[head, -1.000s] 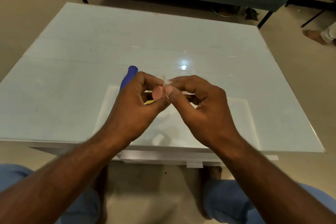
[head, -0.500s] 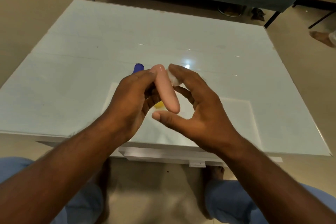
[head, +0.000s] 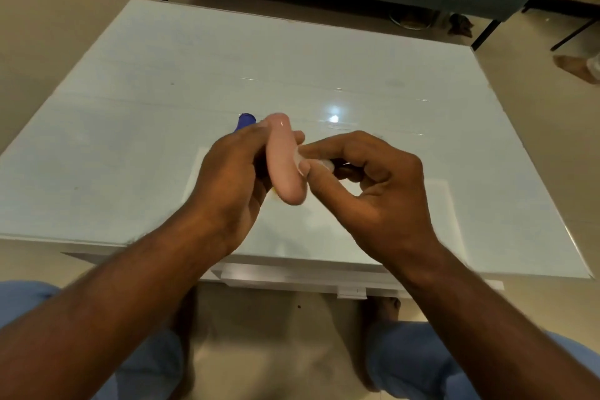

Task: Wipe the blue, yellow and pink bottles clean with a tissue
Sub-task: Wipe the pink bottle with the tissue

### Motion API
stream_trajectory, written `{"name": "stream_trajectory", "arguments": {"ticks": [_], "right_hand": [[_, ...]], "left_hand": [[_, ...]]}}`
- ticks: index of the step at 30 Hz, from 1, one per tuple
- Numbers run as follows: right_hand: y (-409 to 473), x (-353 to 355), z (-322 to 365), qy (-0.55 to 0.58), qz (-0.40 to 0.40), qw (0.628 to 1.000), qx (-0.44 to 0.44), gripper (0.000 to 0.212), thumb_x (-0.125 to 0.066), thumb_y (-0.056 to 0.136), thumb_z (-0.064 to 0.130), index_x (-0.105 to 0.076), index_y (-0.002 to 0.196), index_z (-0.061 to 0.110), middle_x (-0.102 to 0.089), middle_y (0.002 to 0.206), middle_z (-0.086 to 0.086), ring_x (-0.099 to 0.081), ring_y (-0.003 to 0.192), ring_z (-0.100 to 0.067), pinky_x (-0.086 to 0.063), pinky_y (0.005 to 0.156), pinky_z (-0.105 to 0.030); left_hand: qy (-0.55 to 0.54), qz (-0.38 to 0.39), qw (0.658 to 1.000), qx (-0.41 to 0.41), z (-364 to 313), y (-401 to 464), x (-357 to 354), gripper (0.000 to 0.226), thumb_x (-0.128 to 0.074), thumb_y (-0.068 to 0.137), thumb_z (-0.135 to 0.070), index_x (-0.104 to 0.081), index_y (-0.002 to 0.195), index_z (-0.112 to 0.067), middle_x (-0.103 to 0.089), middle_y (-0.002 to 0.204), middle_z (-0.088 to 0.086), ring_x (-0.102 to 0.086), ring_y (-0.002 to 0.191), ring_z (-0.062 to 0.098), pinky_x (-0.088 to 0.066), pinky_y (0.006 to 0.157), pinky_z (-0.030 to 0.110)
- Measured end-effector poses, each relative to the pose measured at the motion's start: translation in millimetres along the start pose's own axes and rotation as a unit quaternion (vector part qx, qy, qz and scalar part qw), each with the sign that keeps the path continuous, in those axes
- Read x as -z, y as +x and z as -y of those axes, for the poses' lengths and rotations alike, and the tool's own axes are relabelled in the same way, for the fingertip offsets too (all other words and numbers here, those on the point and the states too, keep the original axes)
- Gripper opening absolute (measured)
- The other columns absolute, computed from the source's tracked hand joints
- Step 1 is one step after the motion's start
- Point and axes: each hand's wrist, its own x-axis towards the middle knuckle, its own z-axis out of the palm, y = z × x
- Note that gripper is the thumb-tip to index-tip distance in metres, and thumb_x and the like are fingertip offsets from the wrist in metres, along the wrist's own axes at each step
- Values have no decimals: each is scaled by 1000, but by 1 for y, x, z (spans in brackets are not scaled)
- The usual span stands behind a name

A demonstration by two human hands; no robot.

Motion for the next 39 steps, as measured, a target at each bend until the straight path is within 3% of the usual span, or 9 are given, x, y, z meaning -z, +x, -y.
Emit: {"name": "stream_trajectory", "arguments": {"ticks": [4, 8, 16, 22, 28, 31, 34, 37, 39], "right_hand": [[-2, -4, 0, 37, 13, 999, -20, 31, -74, 92, 4, -75, 122, 10, -76, 114, 2, -73, 108, -19, -61, 90, -27], [3, -1, -3, 17, -30, 997, -67, 41, -66, 96, 0, -69, 129, 25, -72, 115, 7, -70, 111, -15, -58, 96, -20], [8, 7, 1, 78, -61, 979, -180, 22, -58, 108, 10, -78, 108, 17, -78, 96, 6, -71, 70, -15, -59, 60, -25], [9, 7, -4, 76, -80, 979, -172, 20, -65, 94, 28, -71, 106, 13, -71, 88, -1, -67, 77, -17, -58, 68, -28], [9, 4, 0, 83, -92, 979, -161, 13, -65, 98, 23, -78, 99, 24, -78, 104, 0, -74, 105, -21, -63, 95, -44], [10, 6, 2, 128, -72, 976, -162, 14, -63, 106, 12, -77, 107, 14, -79, 100, -3, -78, 96, -24, -67, 88, -42], [10, 5, 7, 143, -41, 977, -152, 24, -61, 107, 5, -75, 113, 23, -79, 94, -7, -79, 78, -22, -65, 75, -28], [8, 3, 7, 140, -34, 978, -154, 31, -63, 105, -1, -79, 111, 26, -83, 100, 2, -80, 90, -17, -64, 83, -26], [8, 2, 5, 130, -43, 978, -160, 28, -65, 104, 2, -80, 112, 23, -83, 107, 5, -80, 102, -16, -64, 93, -31]], "left_hand": [[35, -3, 999, 23, 0, 2, 0, 36, -49, 106, -31, -61, 136, -15, -73, 120, 7, -74, 98, 17, -58, 76, 30], [64, 11, 997, 32, 7, -2, -4, 33, -48, 106, -34, -54, 136, -22, -79, 91, -11, -75, 87, 10, -59, 74, 27], [91, 12, 996, 22, 6, -1, -4, 14, -46, 107, -30, -55, 117, -27, -74, 67, -24, -72, 66, -4, -58, 60, 17], [73, 24, 997, 32, 6, 0, -5, 38, -46, 108, -33, -51, 143, -20, -81, 97, -9, -76, 96, 11, -61, 81, 29], [72, 24, 997, 28, 7, 2, -5, 45, -47, 107, -31, -45, 151, -18, -81, 94, -10, -77, 89, 7, -61, 70, 22], [71, 21, 997, 29, 7, 0, -6, 38, -49, 107, -30, -51, 143, -19, -79, 88, -14, -76, 84, 7, -60, 67, 23], [68, 18, 997, 32, 7, -1, -8, 26, -49, 106, -31, -59, 129, -22, -79, 82, -15, -75, 80, 6, -58, 69, 24], [63, 6, 998, 30, 8, 0, -7, 16, -50, 106, -31, -63, 114, -27, -78, 81, -13, -74, 75, 4, -57, 70, 25], [64, 5, 998, 29, 8, -1, -7, 21, -51, 106, -31, -61, 122, -25, -77, 83, -12, -75, 76, 4, -58, 67, 23]]}}
